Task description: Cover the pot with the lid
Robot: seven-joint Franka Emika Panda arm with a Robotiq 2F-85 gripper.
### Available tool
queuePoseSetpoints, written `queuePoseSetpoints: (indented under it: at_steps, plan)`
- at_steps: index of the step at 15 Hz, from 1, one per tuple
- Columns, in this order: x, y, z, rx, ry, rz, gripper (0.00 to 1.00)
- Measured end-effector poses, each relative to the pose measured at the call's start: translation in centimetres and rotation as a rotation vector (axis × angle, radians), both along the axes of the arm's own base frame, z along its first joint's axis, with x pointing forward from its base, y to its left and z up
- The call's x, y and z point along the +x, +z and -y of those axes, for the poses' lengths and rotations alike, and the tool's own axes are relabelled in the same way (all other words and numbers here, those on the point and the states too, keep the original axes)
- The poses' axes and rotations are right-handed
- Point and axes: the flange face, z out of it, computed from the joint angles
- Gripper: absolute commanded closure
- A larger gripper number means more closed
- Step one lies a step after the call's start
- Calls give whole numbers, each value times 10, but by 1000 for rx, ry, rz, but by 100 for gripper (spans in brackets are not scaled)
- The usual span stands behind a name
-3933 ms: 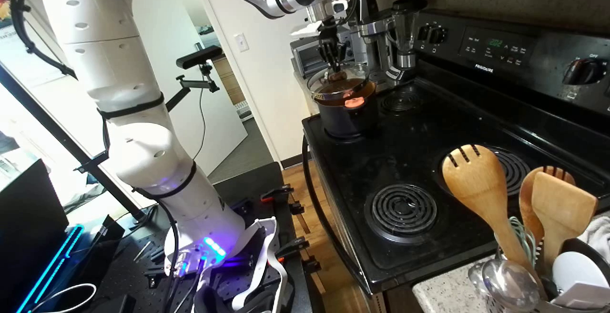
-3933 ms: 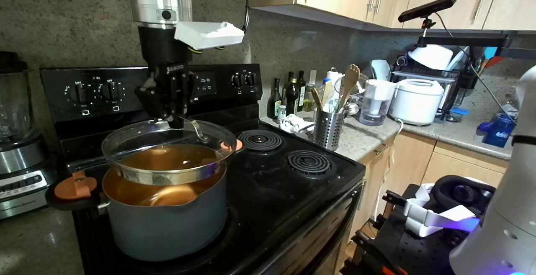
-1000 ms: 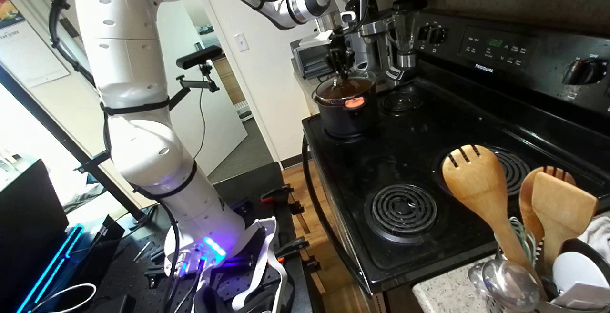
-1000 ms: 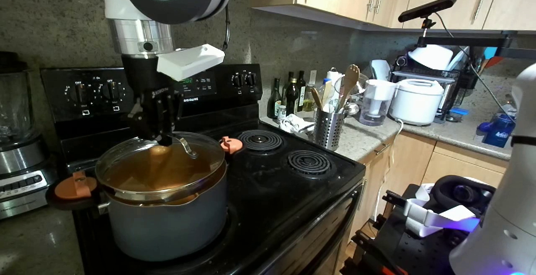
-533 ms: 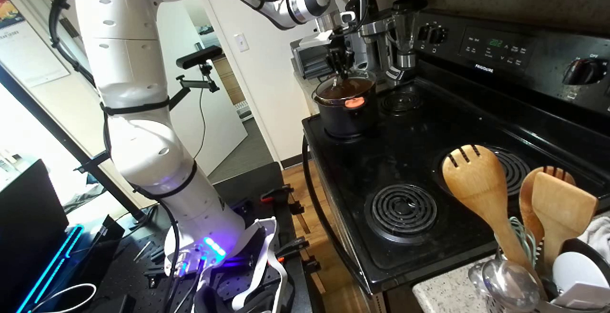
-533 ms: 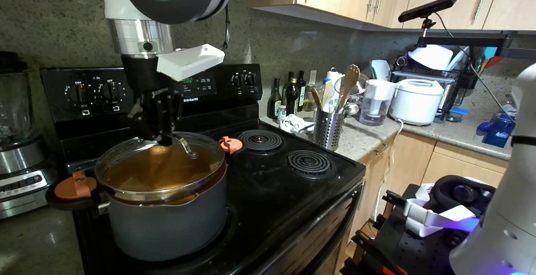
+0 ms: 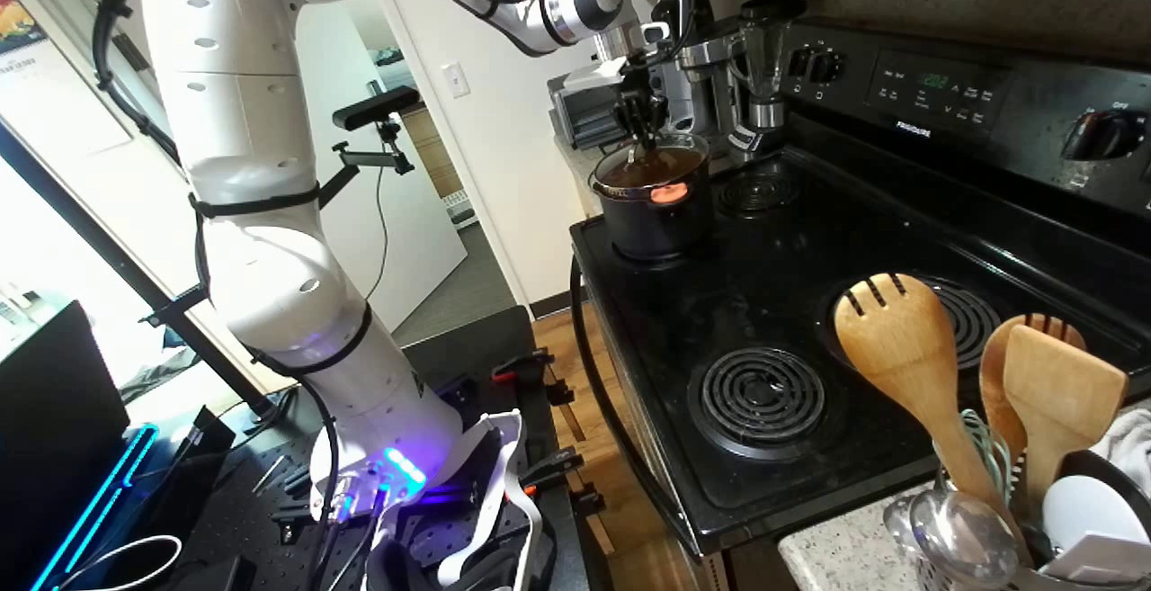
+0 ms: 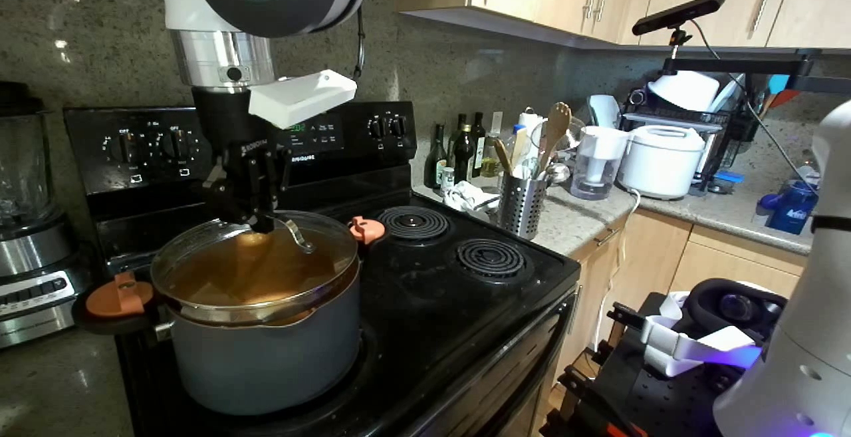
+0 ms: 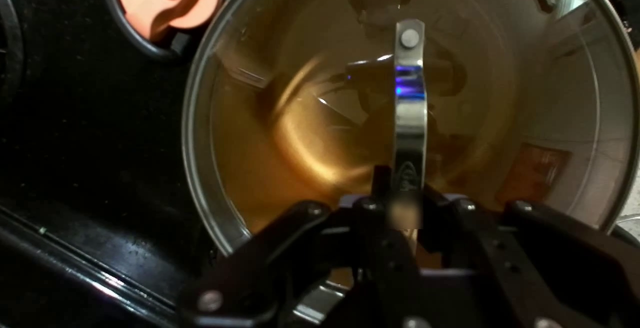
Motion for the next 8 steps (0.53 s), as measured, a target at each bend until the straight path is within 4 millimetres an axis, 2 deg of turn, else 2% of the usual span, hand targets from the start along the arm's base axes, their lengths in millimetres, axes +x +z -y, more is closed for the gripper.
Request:
queuePoseSetpoints:
  at_steps: [8]
  plan:
    - [-5, -4, -2, -13, 4, -16, 98]
